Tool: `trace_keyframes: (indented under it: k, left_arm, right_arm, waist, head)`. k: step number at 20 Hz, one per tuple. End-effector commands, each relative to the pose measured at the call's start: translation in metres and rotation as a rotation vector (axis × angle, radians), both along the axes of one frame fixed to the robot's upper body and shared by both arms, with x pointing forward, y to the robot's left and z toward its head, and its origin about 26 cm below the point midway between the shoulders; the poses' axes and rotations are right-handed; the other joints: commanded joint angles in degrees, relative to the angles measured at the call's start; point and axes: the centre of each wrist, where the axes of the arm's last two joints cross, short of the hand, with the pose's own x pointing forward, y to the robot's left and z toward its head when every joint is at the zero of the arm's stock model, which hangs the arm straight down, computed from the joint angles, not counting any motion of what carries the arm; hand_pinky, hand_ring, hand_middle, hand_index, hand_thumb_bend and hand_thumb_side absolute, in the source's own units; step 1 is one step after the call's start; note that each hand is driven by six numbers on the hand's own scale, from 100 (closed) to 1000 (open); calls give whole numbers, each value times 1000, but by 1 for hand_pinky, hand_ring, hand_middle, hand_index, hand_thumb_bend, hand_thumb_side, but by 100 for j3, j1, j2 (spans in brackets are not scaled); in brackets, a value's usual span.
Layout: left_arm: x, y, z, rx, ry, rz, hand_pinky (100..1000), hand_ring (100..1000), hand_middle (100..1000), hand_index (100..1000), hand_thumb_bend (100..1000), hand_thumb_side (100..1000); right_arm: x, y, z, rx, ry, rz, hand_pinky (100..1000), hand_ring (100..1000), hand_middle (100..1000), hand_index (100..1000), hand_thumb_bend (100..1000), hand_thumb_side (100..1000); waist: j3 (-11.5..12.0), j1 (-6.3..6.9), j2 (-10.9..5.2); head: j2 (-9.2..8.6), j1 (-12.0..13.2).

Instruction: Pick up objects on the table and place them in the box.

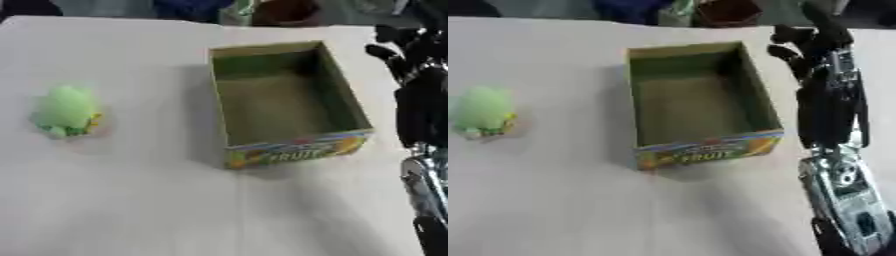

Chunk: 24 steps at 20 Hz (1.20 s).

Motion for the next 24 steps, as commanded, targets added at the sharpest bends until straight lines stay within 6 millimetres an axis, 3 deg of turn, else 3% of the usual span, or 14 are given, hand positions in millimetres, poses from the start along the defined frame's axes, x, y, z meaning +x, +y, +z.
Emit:
trace_keyframes:
  k: [1,6,11,20,24]
  left_arm:
    - [-3,4,13,37,-36,17,632,720,669,786,100,833]
    - [-2,5,17,51,-43,21,632,719,669,787,100,824]
    - [-4,14,29,135,-63,78,629,721,671,791,100,754]
    - [5,43,78,509,-173,341,608,694,666,796,100,521]
    - [17,59,93,731,-144,456,609,700,694,834,100,532]
  right_arm:
    - [-3,-1,7,-18,-27,4,772,849,604,928,100,983]
    - [-3,-1,7,-18,-28,6,772,849,604,928,100,982]
    - [-3,-1,8,-17,-24,9,772,847,602,928,100,981]
    - [-2,-1,9,-22,-26,13,772,844,601,927,100,982]
    - [-3,-2,8,-28,-25,14,772,843,599,926,100,982]
  waist:
    - [7,11,-76]
    - [9,13,-83]
    - [21,31,-99]
    - [7,98,-147]
    - [-6,127,-156]
  head:
    - [69,-15]
    - [168,29]
    - [162,42]
    - [155,67]
    - [84,35]
